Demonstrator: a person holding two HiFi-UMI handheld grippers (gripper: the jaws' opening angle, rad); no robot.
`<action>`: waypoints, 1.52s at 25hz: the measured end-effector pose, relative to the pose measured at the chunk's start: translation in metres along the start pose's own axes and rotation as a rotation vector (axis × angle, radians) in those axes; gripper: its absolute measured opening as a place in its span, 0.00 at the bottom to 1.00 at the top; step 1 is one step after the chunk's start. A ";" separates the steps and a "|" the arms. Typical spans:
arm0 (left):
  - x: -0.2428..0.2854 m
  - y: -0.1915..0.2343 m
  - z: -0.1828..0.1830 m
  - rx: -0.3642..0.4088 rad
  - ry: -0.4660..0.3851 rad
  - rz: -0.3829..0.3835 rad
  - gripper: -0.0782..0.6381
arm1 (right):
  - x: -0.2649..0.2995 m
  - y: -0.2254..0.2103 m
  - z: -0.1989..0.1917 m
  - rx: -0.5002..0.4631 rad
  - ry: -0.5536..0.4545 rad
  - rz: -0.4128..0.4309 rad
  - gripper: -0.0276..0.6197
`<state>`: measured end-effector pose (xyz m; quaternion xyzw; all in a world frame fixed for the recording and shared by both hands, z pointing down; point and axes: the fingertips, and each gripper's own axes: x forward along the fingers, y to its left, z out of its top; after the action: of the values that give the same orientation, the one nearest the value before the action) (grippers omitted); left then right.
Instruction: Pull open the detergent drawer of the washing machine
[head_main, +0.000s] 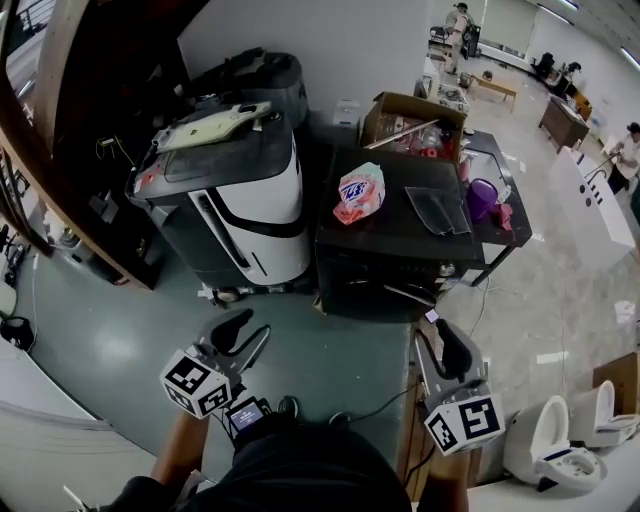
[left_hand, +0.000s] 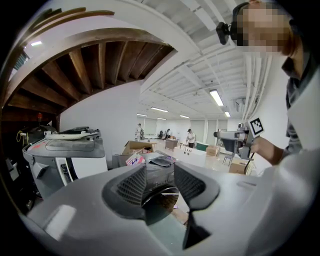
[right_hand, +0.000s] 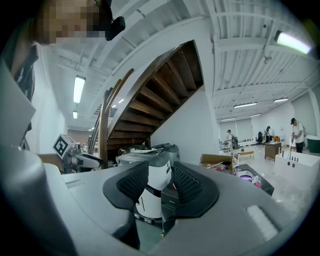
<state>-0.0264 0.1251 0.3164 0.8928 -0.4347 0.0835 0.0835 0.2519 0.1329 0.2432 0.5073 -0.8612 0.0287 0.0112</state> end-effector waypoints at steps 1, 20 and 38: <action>0.001 -0.002 -0.001 0.000 0.005 0.002 0.36 | 0.000 -0.003 -0.001 0.002 0.002 0.002 0.25; 0.059 0.042 0.003 -0.014 0.012 -0.099 0.36 | 0.033 -0.014 -0.011 0.001 0.060 -0.099 0.25; 0.139 0.176 0.023 -0.033 -0.040 -0.311 0.36 | 0.145 0.012 -0.016 0.011 0.134 -0.296 0.25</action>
<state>-0.0788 -0.0929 0.3382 0.9494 -0.2939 0.0446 0.1013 0.1712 0.0132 0.2659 0.6255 -0.7744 0.0651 0.0701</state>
